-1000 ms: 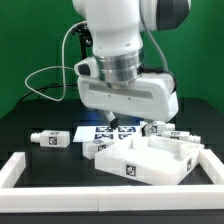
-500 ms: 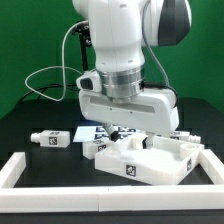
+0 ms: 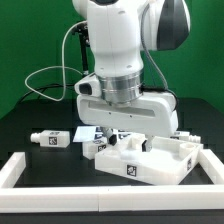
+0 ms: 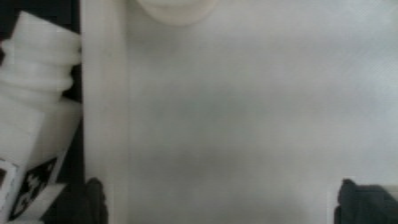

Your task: Assemble one leg

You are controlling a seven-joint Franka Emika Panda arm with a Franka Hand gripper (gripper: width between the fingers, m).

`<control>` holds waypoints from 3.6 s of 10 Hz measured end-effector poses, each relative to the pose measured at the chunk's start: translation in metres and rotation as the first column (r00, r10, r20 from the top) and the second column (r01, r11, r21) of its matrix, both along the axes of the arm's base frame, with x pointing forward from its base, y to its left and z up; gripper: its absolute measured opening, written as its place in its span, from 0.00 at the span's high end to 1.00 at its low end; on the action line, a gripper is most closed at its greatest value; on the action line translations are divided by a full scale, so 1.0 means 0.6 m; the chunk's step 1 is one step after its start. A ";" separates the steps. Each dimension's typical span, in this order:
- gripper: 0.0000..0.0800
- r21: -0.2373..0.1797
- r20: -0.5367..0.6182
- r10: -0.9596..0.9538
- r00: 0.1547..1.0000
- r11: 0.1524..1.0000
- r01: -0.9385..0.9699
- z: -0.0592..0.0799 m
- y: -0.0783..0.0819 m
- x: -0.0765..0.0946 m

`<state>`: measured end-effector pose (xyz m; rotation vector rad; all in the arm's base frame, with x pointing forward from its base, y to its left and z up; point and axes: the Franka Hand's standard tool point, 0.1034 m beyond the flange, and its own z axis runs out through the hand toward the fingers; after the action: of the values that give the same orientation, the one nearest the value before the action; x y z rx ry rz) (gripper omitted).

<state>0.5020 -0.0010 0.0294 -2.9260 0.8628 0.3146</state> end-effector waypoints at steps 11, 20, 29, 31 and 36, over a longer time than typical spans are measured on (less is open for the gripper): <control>0.19 0.008 -0.004 0.078 0.997 0.997 -0.078 -0.020 -0.023 -0.010; 0.92 -0.003 -0.004 0.074 0.997 0.997 -0.074 -0.026 -0.037 -0.013; 0.92 -0.105 0.005 0.417 0.909 0.904 -0.414 -0.016 -0.036 0.082; 0.92 -0.105 0.005 0.417 0.909 0.904 -0.415 -0.016 -0.036 0.082; 0.92 -0.183 0.048 0.491 0.870 0.860 -0.476 -0.014 -0.031 0.143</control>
Offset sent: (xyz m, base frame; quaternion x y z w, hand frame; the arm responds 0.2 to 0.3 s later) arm -0.0021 -0.0106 -0.0020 0.0024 0.0027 -0.0158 0.9999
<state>0.5876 -0.0195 0.0209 -3.2474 0.1251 0.1318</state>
